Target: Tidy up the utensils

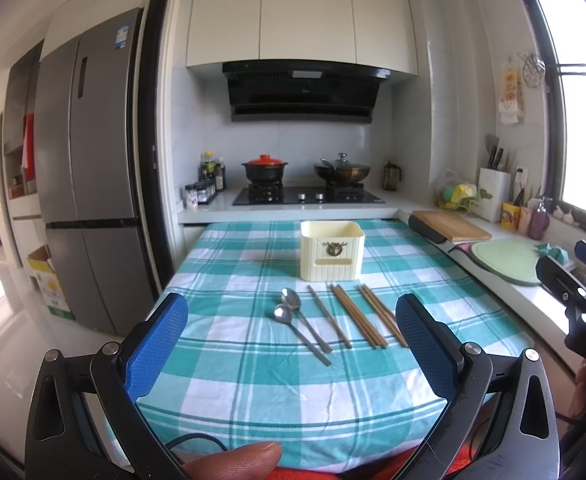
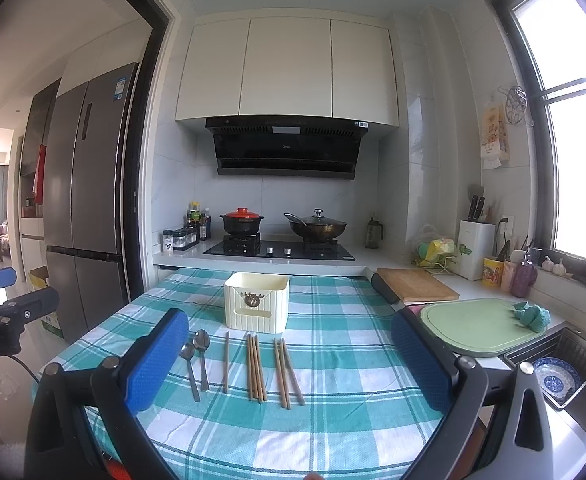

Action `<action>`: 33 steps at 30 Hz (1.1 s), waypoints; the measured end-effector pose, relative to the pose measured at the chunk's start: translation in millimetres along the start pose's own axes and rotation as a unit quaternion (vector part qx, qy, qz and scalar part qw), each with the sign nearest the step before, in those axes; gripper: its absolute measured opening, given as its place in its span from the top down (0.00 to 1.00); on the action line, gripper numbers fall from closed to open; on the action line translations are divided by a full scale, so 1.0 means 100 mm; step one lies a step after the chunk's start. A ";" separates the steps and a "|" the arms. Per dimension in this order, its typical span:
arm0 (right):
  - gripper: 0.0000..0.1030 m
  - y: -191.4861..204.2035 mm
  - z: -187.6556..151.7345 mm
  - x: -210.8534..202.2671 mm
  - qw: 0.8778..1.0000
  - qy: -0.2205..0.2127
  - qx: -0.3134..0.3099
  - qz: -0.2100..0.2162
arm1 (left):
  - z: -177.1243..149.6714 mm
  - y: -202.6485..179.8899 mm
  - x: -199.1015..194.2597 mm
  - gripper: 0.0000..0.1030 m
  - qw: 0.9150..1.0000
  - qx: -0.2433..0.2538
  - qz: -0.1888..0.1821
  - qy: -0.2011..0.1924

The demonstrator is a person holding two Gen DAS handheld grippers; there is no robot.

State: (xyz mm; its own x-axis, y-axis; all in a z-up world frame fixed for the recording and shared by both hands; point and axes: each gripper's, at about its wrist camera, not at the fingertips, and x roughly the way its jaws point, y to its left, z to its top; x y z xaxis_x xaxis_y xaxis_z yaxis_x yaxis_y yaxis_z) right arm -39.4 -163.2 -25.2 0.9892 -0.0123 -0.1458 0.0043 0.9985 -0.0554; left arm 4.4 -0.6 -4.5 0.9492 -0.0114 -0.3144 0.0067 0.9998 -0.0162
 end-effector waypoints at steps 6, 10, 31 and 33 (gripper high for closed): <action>0.00 -0.01 -0.01 0.00 1.000 0.002 0.001 0.001 | -0.02 -0.02 0.04 0.00 1.000 0.001 0.000 0.003; 0.00 -0.01 -0.02 0.00 1.000 0.001 0.001 0.001 | -0.02 -0.03 0.05 0.00 1.000 0.001 0.000 0.003; 0.00 0.01 -0.02 0.04 1.000 0.004 -0.003 0.005 | -0.03 -0.04 0.04 0.00 1.000 0.001 0.000 0.005; 0.00 0.02 -0.02 0.05 1.000 0.004 -0.004 0.005 | -0.04 -0.04 0.04 0.00 1.000 0.001 0.000 0.005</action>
State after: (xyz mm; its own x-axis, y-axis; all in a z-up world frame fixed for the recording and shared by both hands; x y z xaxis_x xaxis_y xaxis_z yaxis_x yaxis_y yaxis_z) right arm -35.1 -160.9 -28.1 0.9881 -0.0030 -0.1538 -0.0066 0.9981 -0.0618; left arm 7.0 -5.1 -9.3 0.9460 -0.0124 -0.3240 0.0082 0.9999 -0.0145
